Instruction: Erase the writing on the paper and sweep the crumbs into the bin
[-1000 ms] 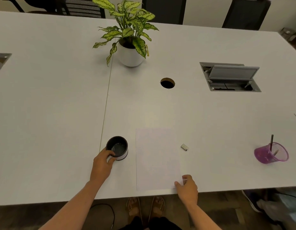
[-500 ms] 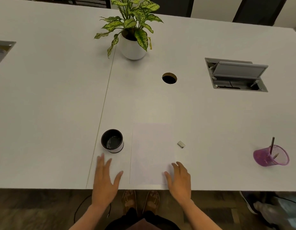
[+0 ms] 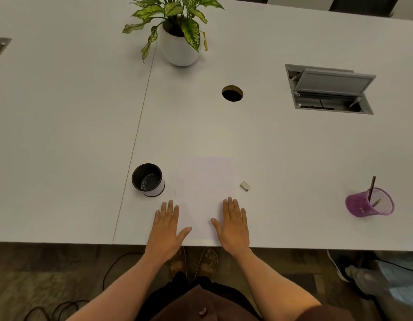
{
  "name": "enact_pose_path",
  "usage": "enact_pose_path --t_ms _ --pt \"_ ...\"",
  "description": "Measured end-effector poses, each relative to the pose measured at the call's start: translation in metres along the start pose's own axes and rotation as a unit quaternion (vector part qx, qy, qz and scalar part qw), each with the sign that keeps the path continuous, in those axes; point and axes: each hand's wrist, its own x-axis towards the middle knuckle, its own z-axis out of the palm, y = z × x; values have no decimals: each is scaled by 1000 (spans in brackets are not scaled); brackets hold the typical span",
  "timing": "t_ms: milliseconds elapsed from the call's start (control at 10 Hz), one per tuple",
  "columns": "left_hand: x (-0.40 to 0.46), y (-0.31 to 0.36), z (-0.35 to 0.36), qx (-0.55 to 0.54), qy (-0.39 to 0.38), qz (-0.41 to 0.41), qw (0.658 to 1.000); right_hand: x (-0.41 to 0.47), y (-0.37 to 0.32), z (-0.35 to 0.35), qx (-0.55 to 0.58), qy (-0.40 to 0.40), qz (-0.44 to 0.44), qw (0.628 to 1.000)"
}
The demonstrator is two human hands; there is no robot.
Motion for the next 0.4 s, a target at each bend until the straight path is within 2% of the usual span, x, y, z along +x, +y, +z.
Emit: enact_pose_path --t_ms 200,400 --pt "-4 5 3 1 -37 -10 999 -1 -4 -1 7 2 3 1000" --pt "1 10 -5 5 -9 2 1000 9 -6 -7 33 22 -5 999"
